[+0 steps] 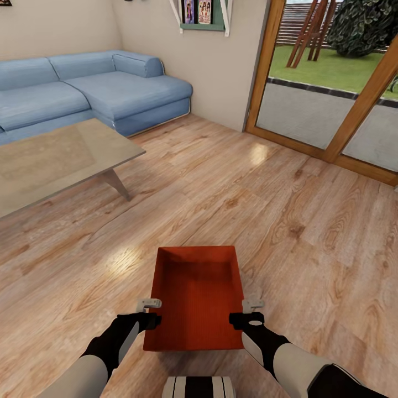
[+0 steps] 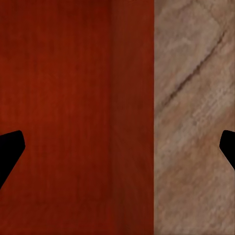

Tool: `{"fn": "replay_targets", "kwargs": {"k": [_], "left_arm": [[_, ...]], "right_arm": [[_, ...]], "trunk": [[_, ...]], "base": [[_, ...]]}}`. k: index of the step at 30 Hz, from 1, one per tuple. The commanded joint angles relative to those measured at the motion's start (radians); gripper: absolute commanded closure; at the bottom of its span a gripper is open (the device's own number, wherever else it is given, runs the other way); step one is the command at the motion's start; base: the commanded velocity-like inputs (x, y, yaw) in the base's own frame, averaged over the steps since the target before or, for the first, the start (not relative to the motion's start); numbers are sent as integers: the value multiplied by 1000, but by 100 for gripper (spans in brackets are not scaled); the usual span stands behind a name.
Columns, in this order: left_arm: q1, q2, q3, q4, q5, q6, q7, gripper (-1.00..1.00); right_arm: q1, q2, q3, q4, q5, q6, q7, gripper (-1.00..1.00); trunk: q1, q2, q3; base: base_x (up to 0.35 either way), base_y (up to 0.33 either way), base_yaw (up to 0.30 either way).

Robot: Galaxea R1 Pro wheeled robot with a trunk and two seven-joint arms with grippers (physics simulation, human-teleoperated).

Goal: Move the two storage containers from the living room to the garage. In the garage, place one container on the floor and stack the other container on top of it (either order is fine).

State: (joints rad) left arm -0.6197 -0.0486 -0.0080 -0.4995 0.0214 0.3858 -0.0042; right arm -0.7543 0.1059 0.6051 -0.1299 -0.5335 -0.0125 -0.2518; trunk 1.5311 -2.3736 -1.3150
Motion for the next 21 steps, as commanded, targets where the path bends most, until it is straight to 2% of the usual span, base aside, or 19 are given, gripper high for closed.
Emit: {"fn": "replay_targets", "kwargs": {"k": [1,11,21], "left_arm": [[0,0,-1,-2,2,6,0,-100],[0,0,-2,-1,1,5,0,-100],[0,-1,-3,2,0,5,0,-100]], "right_arm": [[0,0,9,0,-10,-1,-4,-100],[0,-13,9,1,-8,-1,-4,-100],[0,-12,9,1,-8,-1,-4,-100]], "trunk": [[0,0,-1],[0,0,-1],[0,0,-1]], "base": [[0,0,0],[0,0,0],[0,0,0]]}}
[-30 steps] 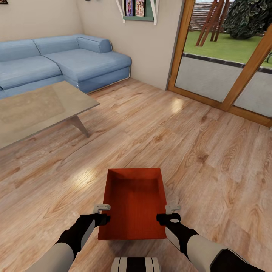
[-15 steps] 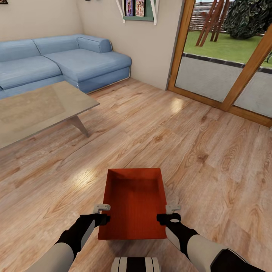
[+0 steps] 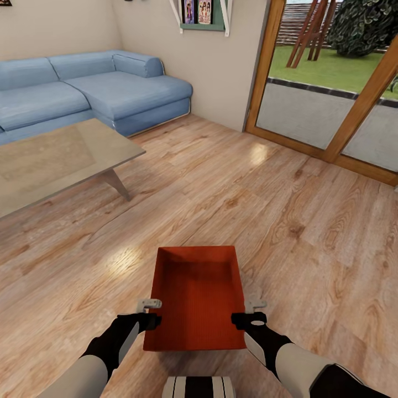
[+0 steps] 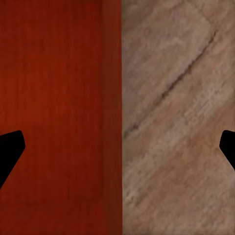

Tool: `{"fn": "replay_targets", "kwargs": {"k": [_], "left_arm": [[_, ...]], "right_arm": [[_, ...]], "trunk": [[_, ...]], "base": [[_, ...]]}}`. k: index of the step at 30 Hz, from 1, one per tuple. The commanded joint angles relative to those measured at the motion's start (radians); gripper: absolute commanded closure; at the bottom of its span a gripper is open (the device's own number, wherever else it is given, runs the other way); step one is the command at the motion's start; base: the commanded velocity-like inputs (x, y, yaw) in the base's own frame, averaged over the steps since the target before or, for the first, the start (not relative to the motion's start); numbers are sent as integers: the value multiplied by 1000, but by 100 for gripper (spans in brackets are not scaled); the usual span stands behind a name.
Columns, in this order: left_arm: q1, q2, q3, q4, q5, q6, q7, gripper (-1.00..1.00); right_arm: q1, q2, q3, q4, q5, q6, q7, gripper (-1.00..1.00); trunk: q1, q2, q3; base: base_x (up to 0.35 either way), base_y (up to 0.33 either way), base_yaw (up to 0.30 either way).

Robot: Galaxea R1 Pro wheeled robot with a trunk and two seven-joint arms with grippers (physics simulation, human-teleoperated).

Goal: Move the two storage containers from the living room to the garage. In the garage, place one container on the floor and stack the other container on top of it (either order is fine).

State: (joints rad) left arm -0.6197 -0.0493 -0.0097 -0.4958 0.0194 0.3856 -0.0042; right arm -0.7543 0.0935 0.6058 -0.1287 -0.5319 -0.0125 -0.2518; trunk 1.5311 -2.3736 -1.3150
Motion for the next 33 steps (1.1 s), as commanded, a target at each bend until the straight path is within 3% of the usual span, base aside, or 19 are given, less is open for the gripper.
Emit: {"fn": "replay_targets", "kwargs": {"k": [1,5,6,7,33], "left_arm": [[0,1,-1,-1,2,6,0,-100],[0,2,-1,2,2,6,0,-100],[0,2,-1,4,2,6,0,-100],[0,1,-1,8,1,6,0,100],[0,-1,1,0,1,7,1,100]], "right_arm": [[0,0,9,0,-10,-1,-4,-100],[0,0,9,0,-11,-1,-4,-100],[0,0,9,0,-11,-1,-4,100],[0,0,9,0,-11,-1,-4,100],[0,0,8,0,-10,-1,-4,100]], "trunk": [[0,0,-1],[0,0,-1],[0,0,-1],[0,0,-1],[-4,7,2]], "base": [[0,0,0],[0,0,0],[0,0,0],[0,0,0],[0,0,0]]}}
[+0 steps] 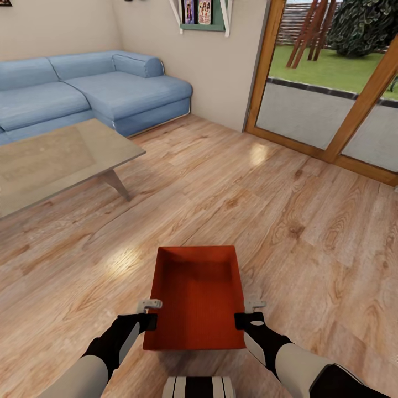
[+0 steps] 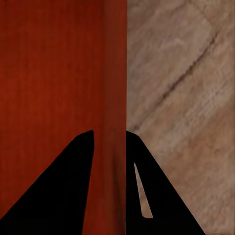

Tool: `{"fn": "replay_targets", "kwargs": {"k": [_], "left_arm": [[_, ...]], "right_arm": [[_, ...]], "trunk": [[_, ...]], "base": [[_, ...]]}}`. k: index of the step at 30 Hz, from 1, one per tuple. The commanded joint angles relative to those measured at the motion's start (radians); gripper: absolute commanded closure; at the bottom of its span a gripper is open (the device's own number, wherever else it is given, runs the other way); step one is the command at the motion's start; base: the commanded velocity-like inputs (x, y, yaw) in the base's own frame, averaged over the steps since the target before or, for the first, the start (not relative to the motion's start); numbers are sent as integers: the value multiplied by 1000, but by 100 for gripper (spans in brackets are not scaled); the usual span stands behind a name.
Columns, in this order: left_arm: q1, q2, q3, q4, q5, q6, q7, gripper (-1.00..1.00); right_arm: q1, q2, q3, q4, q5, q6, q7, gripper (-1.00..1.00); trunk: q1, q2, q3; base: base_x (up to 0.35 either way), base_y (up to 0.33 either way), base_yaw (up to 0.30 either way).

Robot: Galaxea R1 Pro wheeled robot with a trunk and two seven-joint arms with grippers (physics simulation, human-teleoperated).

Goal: Move the two storage containers from the living room to the garage. In the garage, place one container on the floor and stack the other container on top of it (either order is fine).

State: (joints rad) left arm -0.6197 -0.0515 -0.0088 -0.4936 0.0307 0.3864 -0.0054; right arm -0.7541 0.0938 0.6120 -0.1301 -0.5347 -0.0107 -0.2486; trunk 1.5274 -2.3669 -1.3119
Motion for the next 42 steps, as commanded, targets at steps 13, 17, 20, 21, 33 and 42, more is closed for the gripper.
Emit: {"fn": "replay_targets", "kwargs": {"k": [13,17,20,21,33,42], "left_arm": [[0,1,0,4,-9,6,2,100],[0,1,1,2,-9,6,2,100],[0,1,1,1,-9,5,2,100],[0,1,1,0,-9,6,1,100],[0,2,3,-2,-8,5,1,100],[0,2,4,-2,-6,5,1,100]], "right_arm": [[-1,0,3,1,-5,-3,-8,100],[-1,0,3,0,-5,-3,-7,100],[-1,-1,3,-1,-5,-3,-6,100],[-1,-1,3,-1,-5,-3,-6,100],[-1,-3,3,-8,-5,-4,-5,100],[-1,-3,3,-8,-6,-3,-5,100]], "trunk": [[-50,91,40],[-65,119,53],[-77,140,62],[-81,147,65],[-127,231,103],[-161,294,131]], "base": [[0,0,0],[0,0,0],[0,0,0],[0,0,0],[0,0,0],[0,0,0]]}}
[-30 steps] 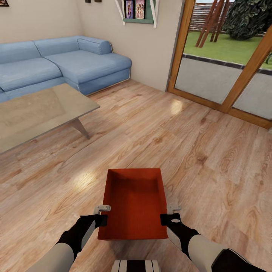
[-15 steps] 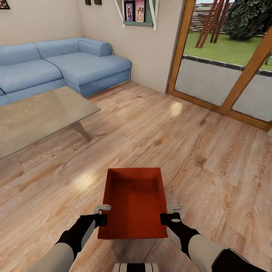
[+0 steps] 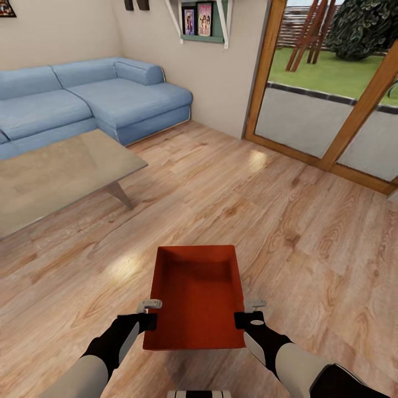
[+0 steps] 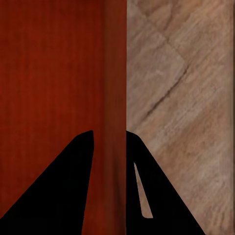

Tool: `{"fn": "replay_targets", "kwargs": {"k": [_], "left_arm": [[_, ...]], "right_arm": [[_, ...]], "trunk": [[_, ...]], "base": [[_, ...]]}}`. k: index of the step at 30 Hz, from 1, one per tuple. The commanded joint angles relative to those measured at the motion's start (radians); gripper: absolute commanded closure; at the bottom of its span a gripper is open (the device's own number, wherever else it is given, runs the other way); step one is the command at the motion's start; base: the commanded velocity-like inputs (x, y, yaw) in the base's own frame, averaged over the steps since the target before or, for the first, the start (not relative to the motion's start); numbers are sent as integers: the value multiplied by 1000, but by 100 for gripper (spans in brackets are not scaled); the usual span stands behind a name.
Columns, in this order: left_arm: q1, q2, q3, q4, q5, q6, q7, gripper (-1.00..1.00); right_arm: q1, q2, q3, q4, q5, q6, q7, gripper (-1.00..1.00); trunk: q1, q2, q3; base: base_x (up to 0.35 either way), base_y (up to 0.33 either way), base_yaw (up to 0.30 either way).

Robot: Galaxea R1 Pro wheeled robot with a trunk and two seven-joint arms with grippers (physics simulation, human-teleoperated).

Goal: Move the two storage containers from the living room to the garage. In the garage, place one container on the floor and stack the other container on top of it (either order is fine).

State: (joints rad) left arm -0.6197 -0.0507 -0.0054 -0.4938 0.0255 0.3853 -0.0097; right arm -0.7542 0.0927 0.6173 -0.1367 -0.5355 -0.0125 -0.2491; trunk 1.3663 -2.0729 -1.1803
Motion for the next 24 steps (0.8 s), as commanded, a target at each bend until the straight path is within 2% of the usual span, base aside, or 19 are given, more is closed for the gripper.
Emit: {"fn": "replay_targets", "kwargs": {"k": [1,24], "left_arm": [[0,2,0,-2,-1,6,5,100],[0,2,1,-2,0,6,5,100]], "right_arm": [[0,-2,-2,-1,-5,-1,-4,100],[0,-2,-4,-1,-6,-1,-2,100]], "trunk": [[-4,7,3],[-92,168,75]], "base": [[0,0,0],[0,0,0]]}}
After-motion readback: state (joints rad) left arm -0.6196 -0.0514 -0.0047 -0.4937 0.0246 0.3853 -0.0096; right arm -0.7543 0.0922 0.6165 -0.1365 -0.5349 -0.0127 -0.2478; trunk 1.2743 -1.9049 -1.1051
